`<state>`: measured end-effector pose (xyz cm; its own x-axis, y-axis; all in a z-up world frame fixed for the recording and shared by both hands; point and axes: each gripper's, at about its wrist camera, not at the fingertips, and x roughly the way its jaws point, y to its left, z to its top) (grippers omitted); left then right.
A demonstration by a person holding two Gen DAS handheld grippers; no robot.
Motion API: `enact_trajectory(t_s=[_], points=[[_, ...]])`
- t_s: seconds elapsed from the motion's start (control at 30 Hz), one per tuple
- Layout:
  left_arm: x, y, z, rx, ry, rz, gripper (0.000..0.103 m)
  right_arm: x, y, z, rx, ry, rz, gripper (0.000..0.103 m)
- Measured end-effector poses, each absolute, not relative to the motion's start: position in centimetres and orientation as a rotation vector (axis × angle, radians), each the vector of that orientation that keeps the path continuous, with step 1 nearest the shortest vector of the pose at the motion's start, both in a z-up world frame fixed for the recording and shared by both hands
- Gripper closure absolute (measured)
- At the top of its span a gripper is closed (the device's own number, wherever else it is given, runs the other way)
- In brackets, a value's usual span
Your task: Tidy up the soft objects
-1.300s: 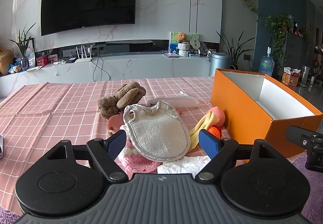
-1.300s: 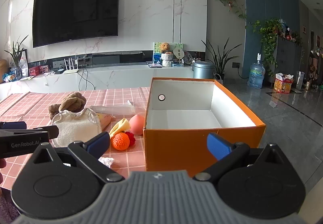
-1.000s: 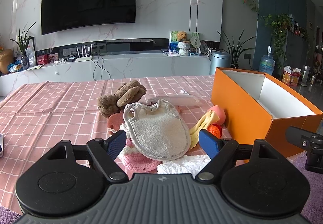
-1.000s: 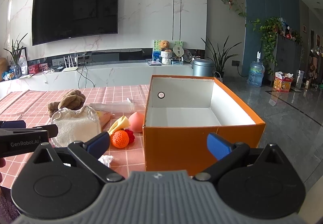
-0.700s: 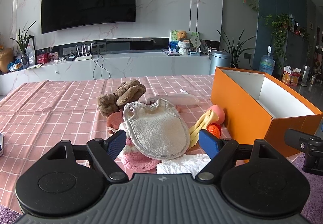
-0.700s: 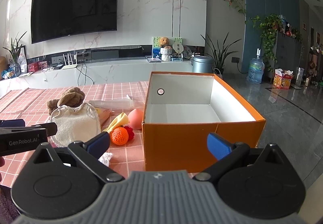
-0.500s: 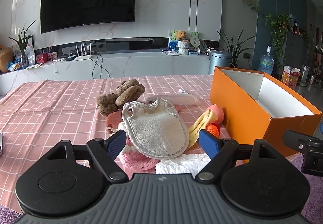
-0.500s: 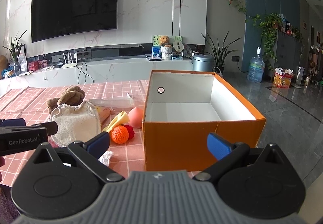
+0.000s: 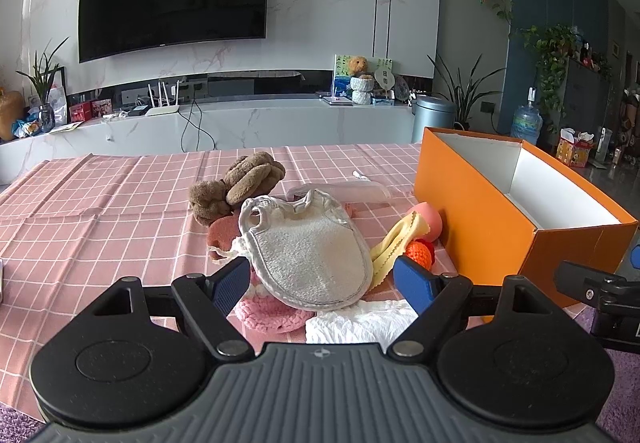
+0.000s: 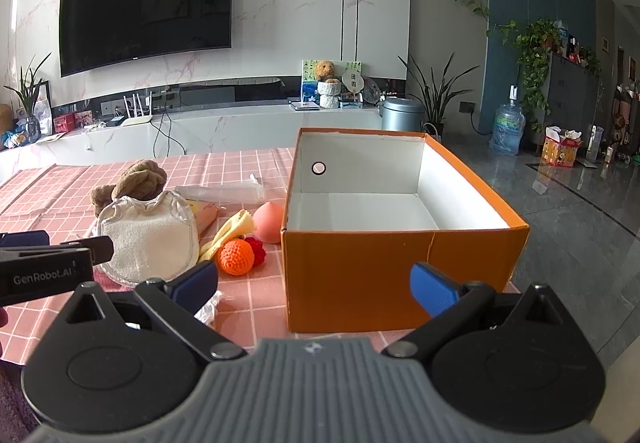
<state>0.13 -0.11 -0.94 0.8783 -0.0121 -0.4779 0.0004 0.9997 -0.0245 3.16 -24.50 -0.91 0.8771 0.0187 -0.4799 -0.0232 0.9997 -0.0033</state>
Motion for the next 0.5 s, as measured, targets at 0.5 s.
enact_trajectory(t_s=[0.5], points=[[0.15,-0.08,-0.93,-0.024,0.498,-0.006,0.007,3.32,-24.28,-1.07,-0.015,0.517,0.028,0.002]])
